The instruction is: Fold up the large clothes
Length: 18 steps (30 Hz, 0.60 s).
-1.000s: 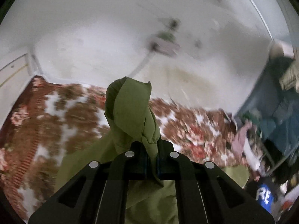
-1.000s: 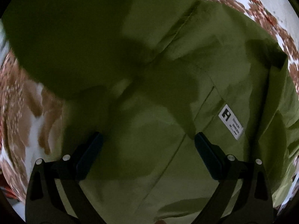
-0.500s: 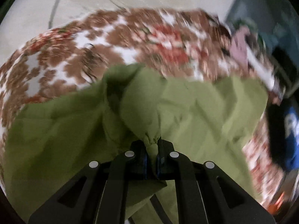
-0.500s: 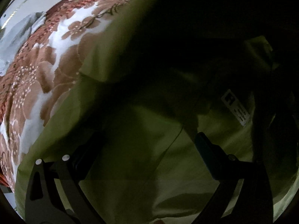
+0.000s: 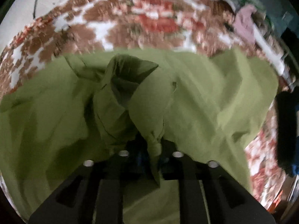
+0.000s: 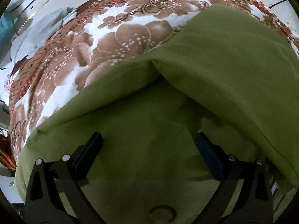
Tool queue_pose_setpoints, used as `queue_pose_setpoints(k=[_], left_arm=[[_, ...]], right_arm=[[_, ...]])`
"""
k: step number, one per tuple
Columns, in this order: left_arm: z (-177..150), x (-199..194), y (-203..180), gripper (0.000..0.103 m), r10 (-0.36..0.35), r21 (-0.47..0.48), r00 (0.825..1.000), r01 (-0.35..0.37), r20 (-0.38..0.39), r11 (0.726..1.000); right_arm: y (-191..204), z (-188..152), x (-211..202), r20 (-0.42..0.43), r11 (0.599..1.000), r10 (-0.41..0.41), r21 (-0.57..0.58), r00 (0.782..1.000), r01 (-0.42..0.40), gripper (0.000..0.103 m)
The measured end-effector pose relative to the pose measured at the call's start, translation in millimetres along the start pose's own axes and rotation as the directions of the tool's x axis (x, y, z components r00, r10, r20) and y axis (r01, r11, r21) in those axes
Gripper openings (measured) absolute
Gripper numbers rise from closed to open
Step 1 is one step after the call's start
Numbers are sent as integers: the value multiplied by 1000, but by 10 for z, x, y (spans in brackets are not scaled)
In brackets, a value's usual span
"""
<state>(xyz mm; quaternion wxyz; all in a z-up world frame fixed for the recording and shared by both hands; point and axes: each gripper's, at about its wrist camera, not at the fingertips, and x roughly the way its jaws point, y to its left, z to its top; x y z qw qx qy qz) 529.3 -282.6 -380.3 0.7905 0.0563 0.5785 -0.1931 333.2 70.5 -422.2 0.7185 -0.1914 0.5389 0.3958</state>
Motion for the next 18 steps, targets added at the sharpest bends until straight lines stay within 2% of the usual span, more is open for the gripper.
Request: queue_pose_setpoints(k=[1,2,3,7,9,11,14,16,18], left_arm=[[-24,65,-7,56,-25,-14,999,24,-25,1000],[-48,113,-11,77,-72,-34,996,70,-44,997],[-86,161,-31,80,-100,-46,993,97,-69,994],[-153,52,-126,84,-87,-27,994,86,-63,996],[-129,-159,-98,84,-91,-44,995,90,-28,995],[-78,-440,-9,90,-72,-61,997,74,33,995],[49,-887,225,93,19,-44,995,-14,102,999],[149,-1170,462,96,87,-35,988,-83,130,996],[229,-1472,813,98,163,-41,973,-158,161,986]], right_arm=[[-4,-23,-6,1,1000,1,1,1000,-1,98],[-23,-58,-26,4,1000,1,2,1000,-1,98],[-48,-87,-45,7,1000,0,6,1000,0,98],[-159,-260,-224,24,1000,-22,-7,999,22,98],[-209,-348,-375,44,999,-48,-18,998,49,98],[-262,-426,-509,56,998,-64,-18,996,65,98],[-478,-613,-730,34,998,-49,47,998,47,98],[-669,-766,-861,14,994,-97,53,995,96,98],[-975,-921,-1022,-6,986,-146,83,989,146,98]])
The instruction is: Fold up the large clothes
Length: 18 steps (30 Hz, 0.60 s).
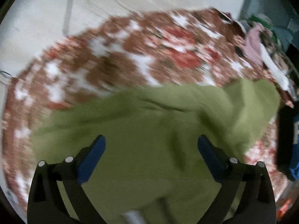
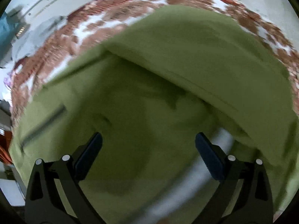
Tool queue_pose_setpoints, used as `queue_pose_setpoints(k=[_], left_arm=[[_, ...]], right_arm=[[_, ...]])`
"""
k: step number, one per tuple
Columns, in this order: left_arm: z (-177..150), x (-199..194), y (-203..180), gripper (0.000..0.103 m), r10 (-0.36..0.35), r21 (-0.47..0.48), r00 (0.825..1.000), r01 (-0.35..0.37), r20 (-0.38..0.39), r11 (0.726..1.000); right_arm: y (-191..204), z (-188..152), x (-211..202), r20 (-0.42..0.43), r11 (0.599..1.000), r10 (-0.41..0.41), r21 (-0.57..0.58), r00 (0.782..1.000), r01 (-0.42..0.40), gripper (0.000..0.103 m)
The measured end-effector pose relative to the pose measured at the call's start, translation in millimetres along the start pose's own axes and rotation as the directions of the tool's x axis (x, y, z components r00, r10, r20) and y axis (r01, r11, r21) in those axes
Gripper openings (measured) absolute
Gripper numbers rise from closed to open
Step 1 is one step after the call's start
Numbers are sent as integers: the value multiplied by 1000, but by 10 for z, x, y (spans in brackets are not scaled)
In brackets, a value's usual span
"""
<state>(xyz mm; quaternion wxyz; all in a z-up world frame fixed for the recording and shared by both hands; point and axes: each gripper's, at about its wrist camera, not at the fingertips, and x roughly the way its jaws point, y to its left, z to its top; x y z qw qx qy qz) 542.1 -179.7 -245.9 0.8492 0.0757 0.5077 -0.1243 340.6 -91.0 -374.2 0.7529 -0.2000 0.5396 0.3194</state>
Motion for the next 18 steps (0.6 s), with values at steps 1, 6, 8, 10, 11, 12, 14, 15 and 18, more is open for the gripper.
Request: queue_pose_setpoints(k=[1,6,8,10,11,12,14,15,18], left_arm=[[40,-86,207,98,29,-3,1000,-29,9,1000],[-151,-278,1339,98,132,-71,991,-133,-22,988],[-373,-212,1677,98,157,-100,986,-162,-61,982],[-728,-63,2054,98,188,-139,975,-204,-119,969],[-891,2,2201,98,196,-160,970,-219,-146,963],[-1100,86,2352,98,197,-198,964,-231,-177,953],[-1422,196,2520,98,164,-271,961,-223,-224,937],[-1580,278,2558,98,142,-293,961,-210,-237,933],[-1826,480,2555,98,103,-289,964,-174,-243,941]], right_arm=[[-169,-30,-62,-4,999,-20,27,1000,20,98],[-1191,-18,-423,11,965,-146,220,989,140,98],[-1616,73,-480,10,936,-207,293,978,195,98],[-1989,154,-441,-2,906,-252,350,968,237,98],[-2193,165,-403,-16,886,-266,389,964,251,98],[-2397,136,-365,-35,859,-272,443,962,259,98],[-2675,12,-264,-89,811,-286,507,954,291,98],[-2759,-48,-224,-113,796,-298,519,948,311,98],[-2887,-217,-10,-182,792,-304,498,935,354,98]])
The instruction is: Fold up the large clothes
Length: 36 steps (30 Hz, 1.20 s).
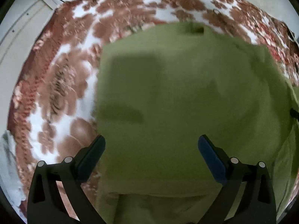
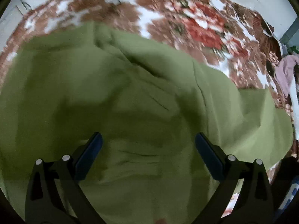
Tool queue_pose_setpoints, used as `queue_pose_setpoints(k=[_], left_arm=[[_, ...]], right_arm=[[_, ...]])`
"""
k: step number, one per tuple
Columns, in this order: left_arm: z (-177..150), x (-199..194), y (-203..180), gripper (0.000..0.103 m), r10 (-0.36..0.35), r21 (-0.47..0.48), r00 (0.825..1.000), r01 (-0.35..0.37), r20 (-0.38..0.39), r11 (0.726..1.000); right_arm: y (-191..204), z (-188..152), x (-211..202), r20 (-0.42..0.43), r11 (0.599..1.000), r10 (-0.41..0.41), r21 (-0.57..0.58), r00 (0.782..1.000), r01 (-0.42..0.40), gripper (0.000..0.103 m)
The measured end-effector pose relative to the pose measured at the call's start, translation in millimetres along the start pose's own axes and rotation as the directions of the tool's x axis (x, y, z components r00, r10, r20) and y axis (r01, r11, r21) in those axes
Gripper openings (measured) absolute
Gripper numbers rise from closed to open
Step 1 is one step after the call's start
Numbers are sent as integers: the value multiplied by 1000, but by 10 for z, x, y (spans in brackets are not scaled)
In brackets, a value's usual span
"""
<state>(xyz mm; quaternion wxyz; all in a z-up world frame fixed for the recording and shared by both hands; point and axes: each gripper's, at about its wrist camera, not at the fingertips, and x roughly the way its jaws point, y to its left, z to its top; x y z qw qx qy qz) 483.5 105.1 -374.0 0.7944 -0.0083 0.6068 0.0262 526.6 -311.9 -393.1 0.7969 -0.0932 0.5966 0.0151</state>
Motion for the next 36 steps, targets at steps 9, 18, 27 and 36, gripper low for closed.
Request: queue_pose_setpoints(k=[9,18,27,36], left_arm=[[-107,465,42,99,22,70,997,-17,-68,997],[51,-328,-374,98,-106,43,994,105,15,994],[-44,-730,-1610,98,-129,228,988,107,84,968],[-228,-770,-2820,98,-166,232,983,145,76,962]], right_arm=[[-92,-236,265,-98,995,23,100,995,-14,98],[-426,-239,-416,-42,984,3,176,999,5,98],[-1746,-553,-687,-41,953,-28,299,999,39,98],[-3451,-1026,-706,-72,865,-12,500,997,46,98]])
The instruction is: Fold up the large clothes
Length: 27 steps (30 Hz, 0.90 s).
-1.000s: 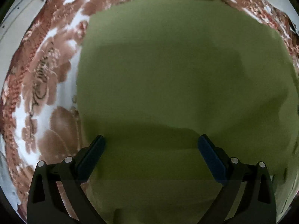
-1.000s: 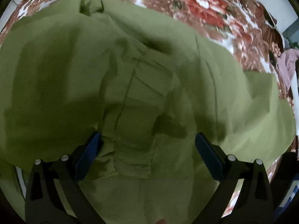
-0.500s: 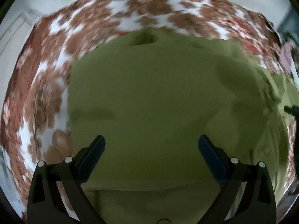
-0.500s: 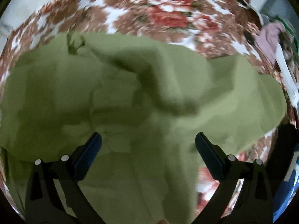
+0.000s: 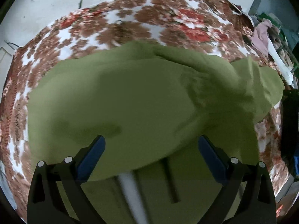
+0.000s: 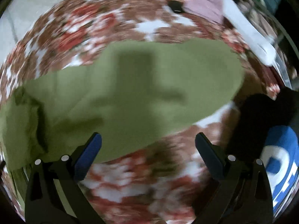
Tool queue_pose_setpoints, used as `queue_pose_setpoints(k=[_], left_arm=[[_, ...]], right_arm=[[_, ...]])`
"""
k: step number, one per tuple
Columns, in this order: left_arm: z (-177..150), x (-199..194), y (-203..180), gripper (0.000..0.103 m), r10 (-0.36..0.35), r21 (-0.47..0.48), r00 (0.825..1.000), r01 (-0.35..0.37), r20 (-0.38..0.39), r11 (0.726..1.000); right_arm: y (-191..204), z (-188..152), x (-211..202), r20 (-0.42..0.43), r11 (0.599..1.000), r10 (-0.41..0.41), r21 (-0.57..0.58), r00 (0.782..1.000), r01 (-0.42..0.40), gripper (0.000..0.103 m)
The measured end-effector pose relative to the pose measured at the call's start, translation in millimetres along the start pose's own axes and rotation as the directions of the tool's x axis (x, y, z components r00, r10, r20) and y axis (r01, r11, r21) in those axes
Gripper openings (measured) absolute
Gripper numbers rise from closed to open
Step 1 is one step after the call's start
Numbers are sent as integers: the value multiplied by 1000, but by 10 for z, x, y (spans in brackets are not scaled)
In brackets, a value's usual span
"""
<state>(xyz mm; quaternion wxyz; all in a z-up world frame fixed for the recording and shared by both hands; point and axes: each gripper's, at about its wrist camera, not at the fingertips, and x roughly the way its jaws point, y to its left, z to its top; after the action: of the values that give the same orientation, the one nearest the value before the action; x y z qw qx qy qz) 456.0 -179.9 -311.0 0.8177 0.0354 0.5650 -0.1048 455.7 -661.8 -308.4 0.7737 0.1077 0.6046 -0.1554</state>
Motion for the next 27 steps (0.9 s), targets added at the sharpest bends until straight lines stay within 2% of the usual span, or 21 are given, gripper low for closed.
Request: queue_pose_setpoints(k=[7,11,16,19,27], left_arm=[[13,92,-601,98,36,46,999,-34,-35,998],[35,63,-727,98,53,47,998,-52,-37,998],[32,155,-757,98,73,28,996,-71,-58,997],[-18,225,-735,98,65,-6,995,-65,-80,998],[-94,391,-645,98,93,-83,993,-99,-66,992]], right_arm=[[-927,502,238,-8,985,36,167,999,-34,98],[-1318,774,473,-42,955,111,282,993,-95,98],[-1603,920,746,-72,935,147,336,987,-115,98],[-1755,929,973,-101,899,215,410,971,-156,98],[-1882,1035,1189,-75,872,224,461,972,-165,98]])
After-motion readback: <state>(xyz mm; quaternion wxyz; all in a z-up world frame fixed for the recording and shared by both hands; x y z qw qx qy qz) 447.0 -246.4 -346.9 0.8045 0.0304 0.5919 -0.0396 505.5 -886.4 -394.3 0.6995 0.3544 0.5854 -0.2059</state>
